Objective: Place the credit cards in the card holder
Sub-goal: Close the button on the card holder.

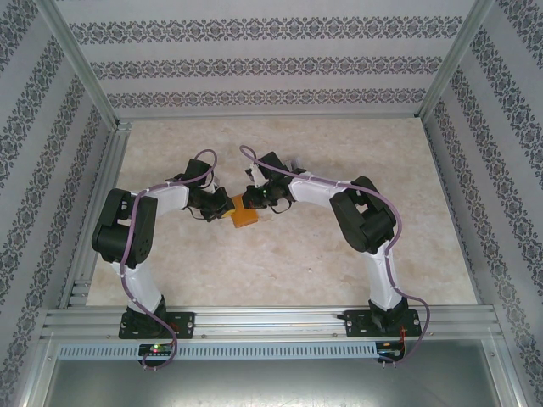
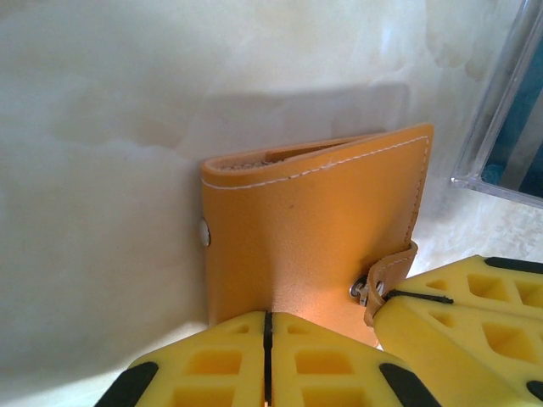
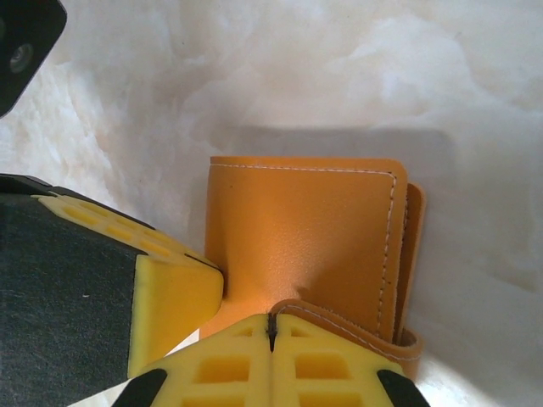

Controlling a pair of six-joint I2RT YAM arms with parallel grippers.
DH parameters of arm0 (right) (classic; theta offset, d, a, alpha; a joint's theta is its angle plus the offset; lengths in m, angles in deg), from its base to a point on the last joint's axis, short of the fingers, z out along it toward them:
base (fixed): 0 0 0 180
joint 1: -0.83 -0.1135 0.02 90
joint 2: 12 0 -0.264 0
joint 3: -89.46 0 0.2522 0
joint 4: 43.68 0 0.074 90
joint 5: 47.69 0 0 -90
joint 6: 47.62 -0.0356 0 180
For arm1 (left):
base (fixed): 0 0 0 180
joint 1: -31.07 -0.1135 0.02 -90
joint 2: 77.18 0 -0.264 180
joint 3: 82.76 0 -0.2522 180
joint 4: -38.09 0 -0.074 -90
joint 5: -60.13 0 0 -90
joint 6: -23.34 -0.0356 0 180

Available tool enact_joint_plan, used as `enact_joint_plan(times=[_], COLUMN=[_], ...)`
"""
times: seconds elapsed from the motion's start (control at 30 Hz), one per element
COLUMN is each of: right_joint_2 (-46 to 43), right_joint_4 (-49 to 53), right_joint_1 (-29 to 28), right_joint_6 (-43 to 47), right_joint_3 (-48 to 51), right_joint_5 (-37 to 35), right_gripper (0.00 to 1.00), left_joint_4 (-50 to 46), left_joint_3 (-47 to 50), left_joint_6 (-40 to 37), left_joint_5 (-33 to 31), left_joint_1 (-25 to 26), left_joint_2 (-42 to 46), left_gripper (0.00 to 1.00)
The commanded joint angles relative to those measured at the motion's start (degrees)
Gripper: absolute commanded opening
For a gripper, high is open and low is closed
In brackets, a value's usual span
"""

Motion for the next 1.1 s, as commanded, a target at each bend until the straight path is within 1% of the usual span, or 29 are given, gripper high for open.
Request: enact_joint_plan(times=[0.0, 0.23, 0.4, 0.57, 0.77, 0.87, 1.07], right_joint_2=[-0.23, 0.78, 2.61, 4.29, 6.05, 6.66, 9.27], right_joint_4=[2.65, 5.81, 5.95, 9.16, 11.41, 14.34, 20.88], right_joint_1=[-0.65, -0.77, -0.87, -0.84, -0.41, -0.56, -0.47], right_joint_6=[0.87, 2.42, 1.75, 2.38, 1.70, 1.86, 1.86], right_joint_3=[1.98, 1.66, 0.89, -0.59, -2.22, -3.89, -8.76], right_joint_5=[1.92, -1.25, -1.72, -3.76, -3.83, -5.10, -5.27], right_gripper=[0.04, 0.04, 0.04, 0.04, 0.05, 0.06, 0.06], left_joint_4=[0.00, 0.13, 0.05, -0.27, 0.01, -0.08, 0.11], left_joint_3=[-0.74, -0.45, -0.63, -0.72, -0.73, -0.78, -0.71], left_joint_6=[-0.27, -0.18, -0.22, -0.36, -0.18, -0.27, -0.18], left_joint_5=[-1.27, -1.40, -1.33, -1.53, -1.36, -1.36, -1.35], left_joint_1=[0.68, 0.64, 0.70, 0.65, 0.70, 0.73, 0.64], left_joint_2=[-1.23, -1.05, -1.13, -1.10, -1.43, -1.26, -1.53], left_gripper=[0.09, 0.09, 0.09, 0.09, 0.09, 0.09, 0.09])
